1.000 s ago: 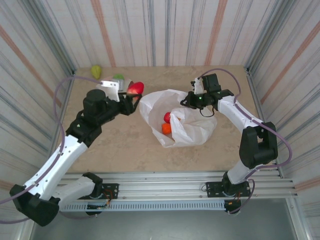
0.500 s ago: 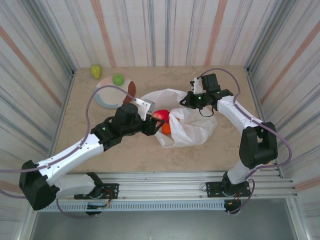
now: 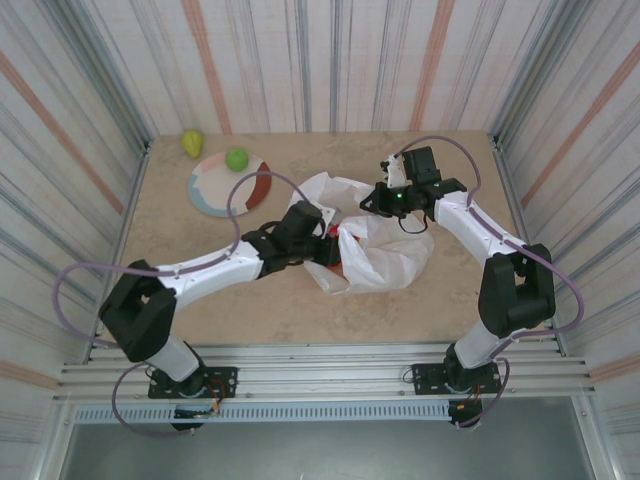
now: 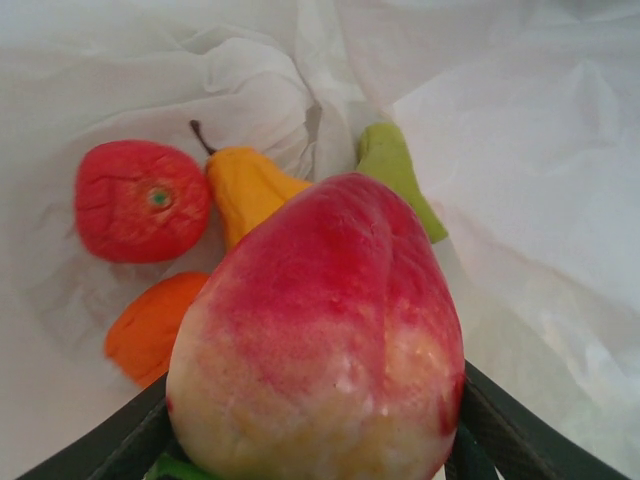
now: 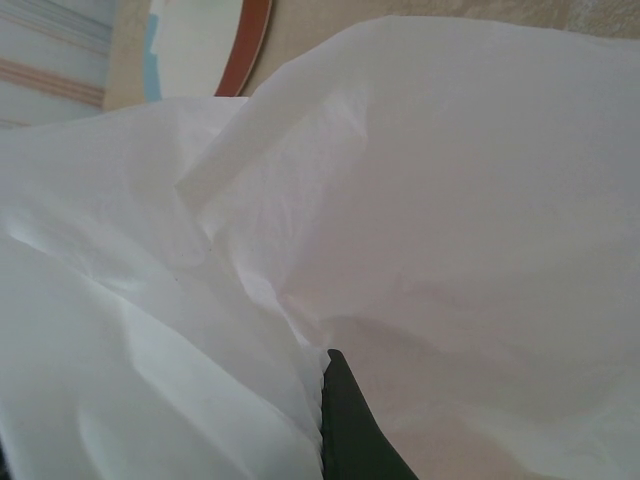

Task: Place the fruits into the plastic bag

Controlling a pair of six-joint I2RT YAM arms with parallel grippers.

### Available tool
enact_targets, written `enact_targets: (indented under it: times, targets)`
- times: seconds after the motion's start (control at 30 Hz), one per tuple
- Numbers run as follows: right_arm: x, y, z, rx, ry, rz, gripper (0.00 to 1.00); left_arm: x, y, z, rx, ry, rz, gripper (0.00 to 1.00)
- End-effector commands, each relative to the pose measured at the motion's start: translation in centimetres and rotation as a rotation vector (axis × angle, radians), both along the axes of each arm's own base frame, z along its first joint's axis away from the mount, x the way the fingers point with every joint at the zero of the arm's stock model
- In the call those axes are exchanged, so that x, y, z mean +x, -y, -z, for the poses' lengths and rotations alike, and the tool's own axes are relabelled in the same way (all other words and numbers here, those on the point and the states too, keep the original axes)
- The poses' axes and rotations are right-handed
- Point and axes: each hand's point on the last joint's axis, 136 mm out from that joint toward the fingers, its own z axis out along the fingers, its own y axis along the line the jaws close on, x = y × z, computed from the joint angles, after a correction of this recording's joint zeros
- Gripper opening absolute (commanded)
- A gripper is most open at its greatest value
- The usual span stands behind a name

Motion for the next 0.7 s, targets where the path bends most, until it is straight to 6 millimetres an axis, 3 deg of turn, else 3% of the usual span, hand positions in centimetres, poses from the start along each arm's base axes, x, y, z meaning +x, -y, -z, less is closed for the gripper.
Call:
enact_targets:
  times: [0.0,0.23,0.67]
  targets:
    - [0.0,-0.3,-1.9,0.016,0.028,0.007,0.00,0.9,2.3,-0.6,-0.047,0.016,0.019,0.60]
    - [0.1,-0.1,-1.5,0.010,0.024,0.009,0.00,1.7,3.9,0.9,-0.041,-0.005,0.040,0.66]
    - [0.0,0.1,-0.9,0.008,0.012,0.012,0.00,1.2,3.1,-1.1,-0.049,0.054,0.058,0.83]
